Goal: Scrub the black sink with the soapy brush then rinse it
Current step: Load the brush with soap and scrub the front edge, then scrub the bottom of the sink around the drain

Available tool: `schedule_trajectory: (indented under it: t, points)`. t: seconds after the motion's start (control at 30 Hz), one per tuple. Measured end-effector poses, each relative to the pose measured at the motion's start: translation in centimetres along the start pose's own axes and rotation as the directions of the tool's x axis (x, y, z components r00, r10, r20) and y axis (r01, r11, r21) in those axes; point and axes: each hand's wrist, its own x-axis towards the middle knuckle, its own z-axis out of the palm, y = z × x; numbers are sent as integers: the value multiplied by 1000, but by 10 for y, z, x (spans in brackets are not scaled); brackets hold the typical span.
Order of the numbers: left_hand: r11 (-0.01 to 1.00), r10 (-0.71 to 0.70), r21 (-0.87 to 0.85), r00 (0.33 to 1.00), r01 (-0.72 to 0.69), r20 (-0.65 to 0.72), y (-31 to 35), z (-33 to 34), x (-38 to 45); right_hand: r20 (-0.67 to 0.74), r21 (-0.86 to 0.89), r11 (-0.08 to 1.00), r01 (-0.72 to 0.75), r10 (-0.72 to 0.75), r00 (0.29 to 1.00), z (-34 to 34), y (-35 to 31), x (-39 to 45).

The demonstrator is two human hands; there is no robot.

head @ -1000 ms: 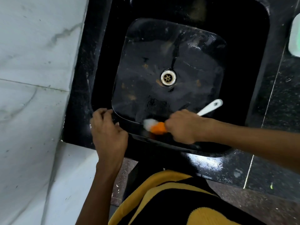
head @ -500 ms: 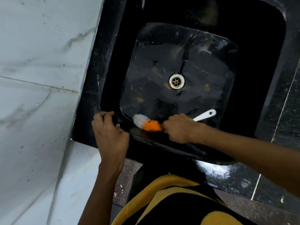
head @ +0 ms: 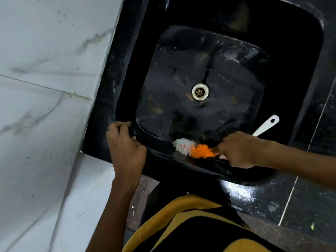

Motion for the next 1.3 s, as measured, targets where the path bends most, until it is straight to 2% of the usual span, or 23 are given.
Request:
schedule_trajectory:
  t: [0.07, 0.2, 0.3, 0.47, 0.6, 0.67, 0.7, 0.73, 0.8, 0.83, 0.87, 0.9, 0.93, 0.97, 1.0, 1.03, 1.07, 1.1, 1.17, 1.2, 1.23, 1.3]
  points:
    - [1000, 1, 2, 1000, -1, 11, -1, 0, 1, -29, 28, 1000, -3, 4, 1000, 4, -7, 13]
    - [1000, 9, 16, 1000, -9, 20, -3, 0, 4, -185, 181, 981, 67, -33, 982, -17, -45, 71]
    - [1000, 20, 22, 999, -21, 43, -4, 0, 8, -277, 229, 970, 84, -18, 961, -39, -65, 100]
    - [999, 25, 25, 998, -26, 53, -3, 7, 11, -355, 71, 994, -82, 102, 929, -47, -68, 127]
    - [996, 68, 46, 989, -75, 130, 0, 16, 15, -294, -78, 992, -96, 69, 953, -27, -49, 145]
    - [992, 80, 80, 982, -95, 173, 2, 20, 21, -296, -104, 979, -173, 136, 946, -29, -18, 150]
    - [989, 85, 103, 979, -106, 185, 3, 22, 24, -317, -84, 959, -269, 231, 920, -36, 2, 154]
    - [986, 88, 121, 978, -113, 192, 3, 24, 27, -357, -8, 921, -390, 362, 861, -44, 24, 158]
    - [985, 100, 124, 978, -124, 182, 1, 25, 33, -416, 221, 773, -594, 626, 660, -57, 60, 165]
    - [985, 112, 113, 980, -131, 165, 0, 25, 36, -442, 255, 744, -618, 658, 610, -59, 65, 167]
    - [984, 127, 103, 982, -142, 141, -3, 24, 41, -463, 202, 781, -591, 608, 645, -58, 63, 171]
    - [983, 144, 98, 982, -156, 120, -5, 22, 45, -447, 91, 854, -513, 495, 745, -56, 52, 174]
    - [980, 160, 98, 981, -171, 109, -6, 20, 51, -390, -36, 930, -366, 324, 862, -45, 33, 174]
    - [977, 175, 104, 979, -186, 109, -7, 18, 56, -266, -175, 963, -203, 152, 952, -32, 10, 169]
    - [971, 195, 117, 974, -208, 117, -7, 17, 61, -163, -277, 957, -91, 47, 986, -25, -4, 162]
    - [963, 221, 130, 967, -237, 127, -6, 16, 66, -139, -322, 945, -57, 12, 990, -26, -2, 159]
    - [955, 246, 138, 960, -264, 137, -7, 16, 70, -202, -312, 941, -135, 73, 977, -34, 9, 161]
    - [949, 264, 140, 954, -284, 144, -7, 16, 74, -304, -234, 927, -295, 218, 927, -48, 25, 168]
    - [935, 309, 132, 940, -328, 148, -8, 17, 80, -404, -22, 795, -607, 548, 732, -82, 60, 175]
    - [927, 333, 128, 931, -352, 146, -9, 16, 84, -422, 41, 738, -674, 624, 658, -91, 68, 176]
    - [918, 356, 129, 923, -375, 144, -10, 15, 89, -446, 27, 753, -658, 598, 666, -93, 69, 181]
    - [887, 423, 133, 893, -442, 153, -11, 13, 100, -397, -66, 870, -488, 425, 813, -84, 37, 186]
